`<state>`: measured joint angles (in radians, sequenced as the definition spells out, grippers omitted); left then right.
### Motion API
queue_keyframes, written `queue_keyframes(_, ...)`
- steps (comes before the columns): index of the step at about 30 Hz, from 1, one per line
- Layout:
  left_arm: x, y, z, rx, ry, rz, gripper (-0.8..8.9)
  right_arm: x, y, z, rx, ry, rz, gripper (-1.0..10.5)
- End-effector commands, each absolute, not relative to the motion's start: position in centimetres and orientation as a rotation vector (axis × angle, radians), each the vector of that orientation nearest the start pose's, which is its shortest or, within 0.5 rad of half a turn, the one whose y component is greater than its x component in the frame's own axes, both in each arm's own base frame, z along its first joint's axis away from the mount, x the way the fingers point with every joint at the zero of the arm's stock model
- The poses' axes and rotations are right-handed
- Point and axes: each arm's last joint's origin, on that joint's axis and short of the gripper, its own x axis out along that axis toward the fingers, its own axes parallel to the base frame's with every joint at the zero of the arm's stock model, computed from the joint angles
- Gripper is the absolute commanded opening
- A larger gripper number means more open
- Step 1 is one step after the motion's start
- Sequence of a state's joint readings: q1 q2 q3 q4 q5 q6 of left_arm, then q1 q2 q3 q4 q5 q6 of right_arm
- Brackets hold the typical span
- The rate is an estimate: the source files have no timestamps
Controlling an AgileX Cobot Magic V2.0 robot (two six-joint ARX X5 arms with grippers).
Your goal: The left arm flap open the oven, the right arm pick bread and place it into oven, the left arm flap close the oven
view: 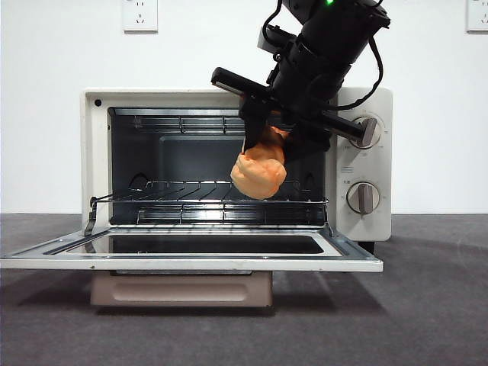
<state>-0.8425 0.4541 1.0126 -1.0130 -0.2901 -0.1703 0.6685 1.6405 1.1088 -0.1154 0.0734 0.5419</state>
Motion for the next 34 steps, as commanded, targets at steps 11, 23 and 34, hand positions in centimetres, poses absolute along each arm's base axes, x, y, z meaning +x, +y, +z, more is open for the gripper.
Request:
queue_keyframes(11,3.4,-2.6,36.4,0.089,0.4,-0.518,0.16,27.8,22.5,24.2,0.28,0.752,0.394,4.5)
queue_keyframes(23,3.5,-2.7,36.4,0.093,0.401,-0.519,0.16,22.1,23.1,28.5,0.186,0.745,0.543,4.5)
queue_keyframes(34,3.9,-3.5,36.3,0.075,0.45,-0.581,0.16,15.3,19.4,33.3,0.023,0.768,0.752,4.5)
